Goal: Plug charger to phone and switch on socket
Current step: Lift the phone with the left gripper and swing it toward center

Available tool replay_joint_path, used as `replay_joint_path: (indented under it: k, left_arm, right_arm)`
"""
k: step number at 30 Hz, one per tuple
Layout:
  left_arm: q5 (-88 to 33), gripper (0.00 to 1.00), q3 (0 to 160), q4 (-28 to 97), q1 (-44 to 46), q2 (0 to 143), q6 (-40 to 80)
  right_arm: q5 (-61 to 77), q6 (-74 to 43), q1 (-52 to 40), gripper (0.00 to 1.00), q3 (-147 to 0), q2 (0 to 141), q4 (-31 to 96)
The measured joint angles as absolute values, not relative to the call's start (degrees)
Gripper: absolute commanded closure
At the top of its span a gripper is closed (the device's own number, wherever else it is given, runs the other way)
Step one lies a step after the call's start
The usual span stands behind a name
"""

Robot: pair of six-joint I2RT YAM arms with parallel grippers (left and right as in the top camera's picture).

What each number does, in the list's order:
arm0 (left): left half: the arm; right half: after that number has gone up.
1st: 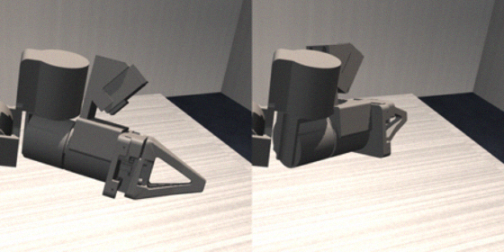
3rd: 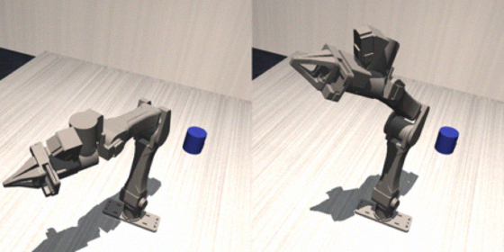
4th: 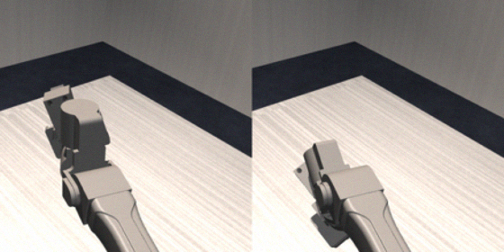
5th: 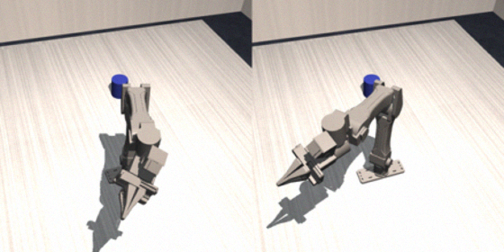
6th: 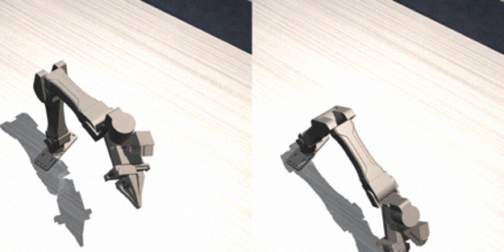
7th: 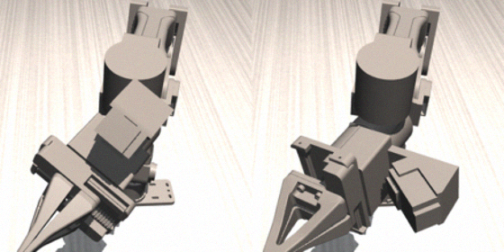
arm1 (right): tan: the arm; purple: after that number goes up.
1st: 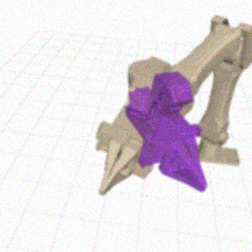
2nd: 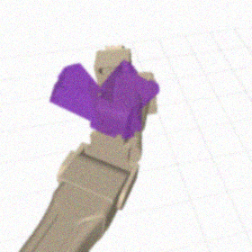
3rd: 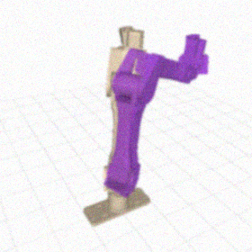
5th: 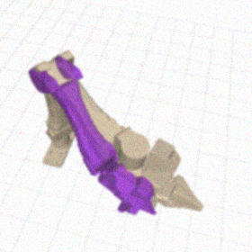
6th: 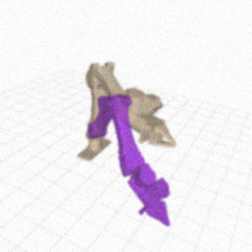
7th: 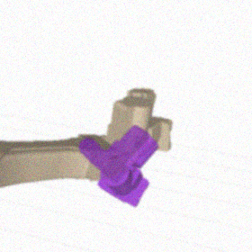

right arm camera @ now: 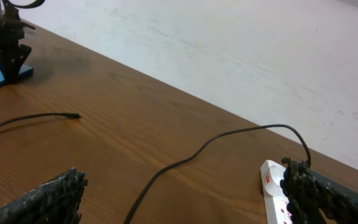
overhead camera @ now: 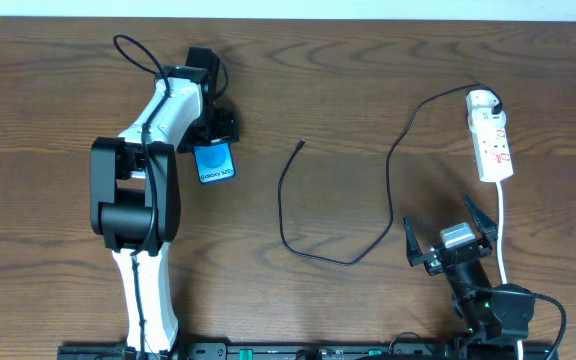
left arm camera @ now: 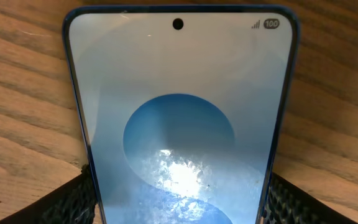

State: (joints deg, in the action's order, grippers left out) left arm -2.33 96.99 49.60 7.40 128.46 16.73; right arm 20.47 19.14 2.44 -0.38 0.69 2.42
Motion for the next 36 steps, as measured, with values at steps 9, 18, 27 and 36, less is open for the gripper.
replay_joint_path:
  k: [9, 18, 27, 36]
  left_arm:
    - [-2.31, 0.24, 97.14, 50.37, 7.46, 128.38, 16.73]
    - [-2.39, 0.25, 97.25, 52.73, 7.55, 128.16, 16.73]
    - [-2.2, 0.24, 96.99, 54.74, 7.57, 124.97, 16.73]
    - [-5.58, 0.25, 96.99, 55.22, 7.57, 119.63, 17.17]
  right_arm:
    - [20.49, 19.14, 2.44, 0.01, -0.38, 0.69, 2.42]
    - [20.49, 19.14, 2.44, 0.01, -0.4, 0.69, 2.42]
    - [20.49, 19.14, 2.44, 0.01, -0.38, 0.69, 2.42]
    - [20.47, 19.14, 2.44, 0.01, -0.4, 0.69, 2.42]
